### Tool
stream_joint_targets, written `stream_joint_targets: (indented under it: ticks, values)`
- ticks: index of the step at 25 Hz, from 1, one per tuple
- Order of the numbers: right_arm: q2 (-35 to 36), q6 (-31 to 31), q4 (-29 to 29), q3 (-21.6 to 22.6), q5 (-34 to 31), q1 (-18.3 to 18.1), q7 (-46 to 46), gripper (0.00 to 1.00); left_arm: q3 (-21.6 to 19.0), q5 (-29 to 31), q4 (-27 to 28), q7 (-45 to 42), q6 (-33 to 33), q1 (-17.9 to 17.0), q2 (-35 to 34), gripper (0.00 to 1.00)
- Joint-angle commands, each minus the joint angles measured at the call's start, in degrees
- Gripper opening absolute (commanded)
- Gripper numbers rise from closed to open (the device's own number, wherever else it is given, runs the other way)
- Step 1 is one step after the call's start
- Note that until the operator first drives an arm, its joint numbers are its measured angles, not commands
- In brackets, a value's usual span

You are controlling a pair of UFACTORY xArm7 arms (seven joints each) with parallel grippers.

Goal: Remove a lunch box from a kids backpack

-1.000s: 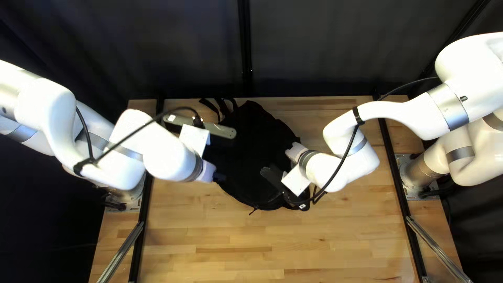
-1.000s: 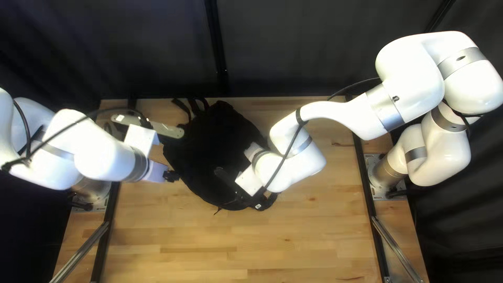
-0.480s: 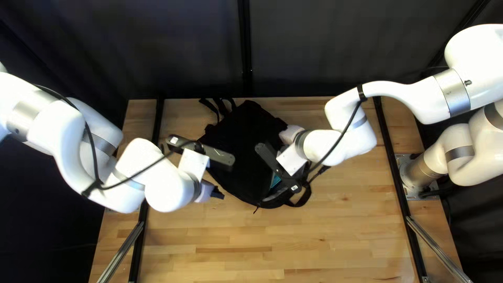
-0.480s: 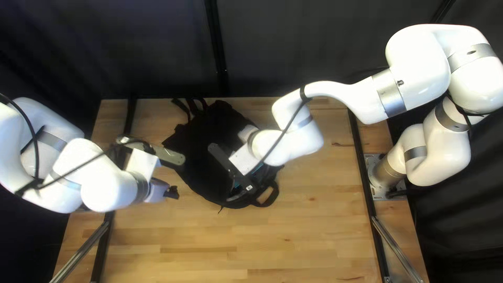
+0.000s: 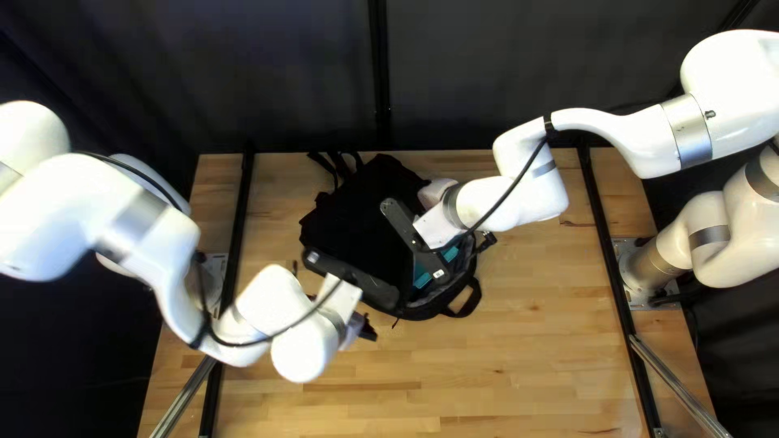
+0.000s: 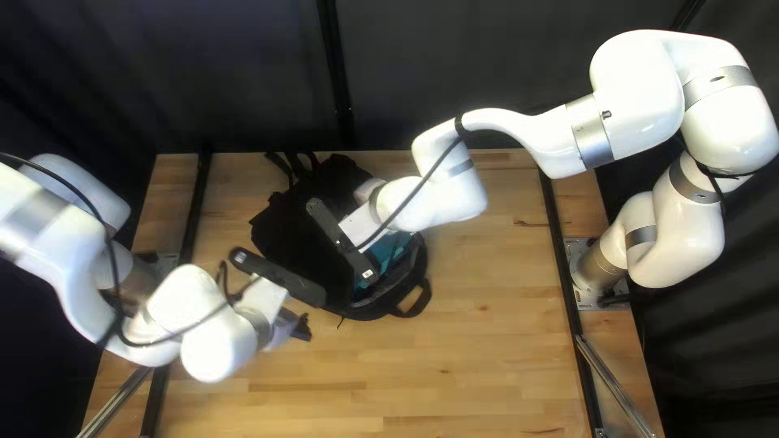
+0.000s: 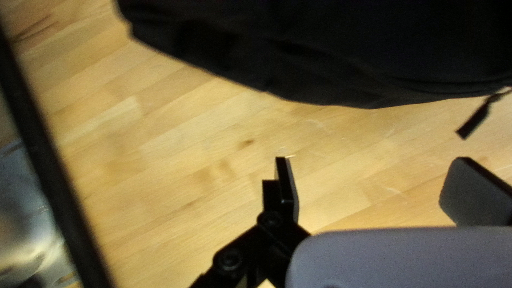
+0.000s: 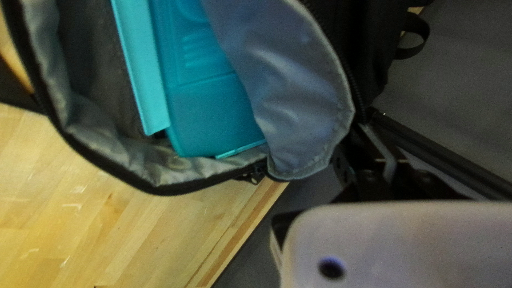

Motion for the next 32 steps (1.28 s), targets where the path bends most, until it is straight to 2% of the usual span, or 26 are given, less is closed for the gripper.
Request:
stream_joint_targets:
  ticks: [1, 13, 18, 22, 23, 24, 25, 26, 27, 32]
  values:
    - [0.1, -0.1, 0.2, -0.1, 0.3, -0.2, 0.3, 0.00, -0.2, 2.7, 2.6, -2.3, -1.9, -0.7, 4.3, 1.00]
    - [1.2, -0.4, 1.3, -0.3, 0.2, -0.2, 0.8, 0.00, 1.5, 8.4, 7.0, -4.6, -8.0, 0.1, 11.6, 1.00]
    - [2.0, -1.1, 1.8, -0.4, 0.0, -0.4, 0.7, 0.00, 2.5, 10.5, 7.1, -4.5, -11.0, 1.0, 13.4, 1.00]
    - [2.2, -1.3, 1.9, -0.4, 0.0, -0.4, 0.6, 0.00, 3.5, 12.6, 4.6, -5.6, -14.9, 2.0, 13.2, 1.00]
    - [2.1, -1.4, 1.8, -0.4, 0.0, -0.4, 0.5, 0.00, 3.7, 12.9, 4.3, -5.9, -15.6, 2.2, 13.2, 0.95]
    - [2.0, -1.3, 1.9, -0.4, 0.1, -0.4, 0.5, 0.00, 3.8, 13.1, 4.2, -6.0, -16.1, 2.3, 13.3, 0.84]
    - [2.0, -1.3, 1.9, -0.4, 0.0, -0.4, 0.5, 0.00, 4.0, 13.4, 3.9, -6.1, -16.6, 2.4, 13.2, 0.65]
    - [2.1, -1.4, 2.0, -0.4, 0.0, -0.4, 0.6, 0.00, 4.1, 13.6, 3.6, -6.2, -17.0, 2.5, 13.0, 0.11]
    - [2.1, -1.4, 2.0, -0.4, 0.0, -0.4, 0.5, 0.00, 4.1, 13.6, 3.3, -6.2, -17.2, 2.6, 12.8, 0.00]
    - [2.5, -1.5, 2.3, -0.3, 0.0, -0.3, 0.4, 0.00, 4.1, 13.6, 2.3, -5.9, -18.0, 2.8, 12.1, 0.00]
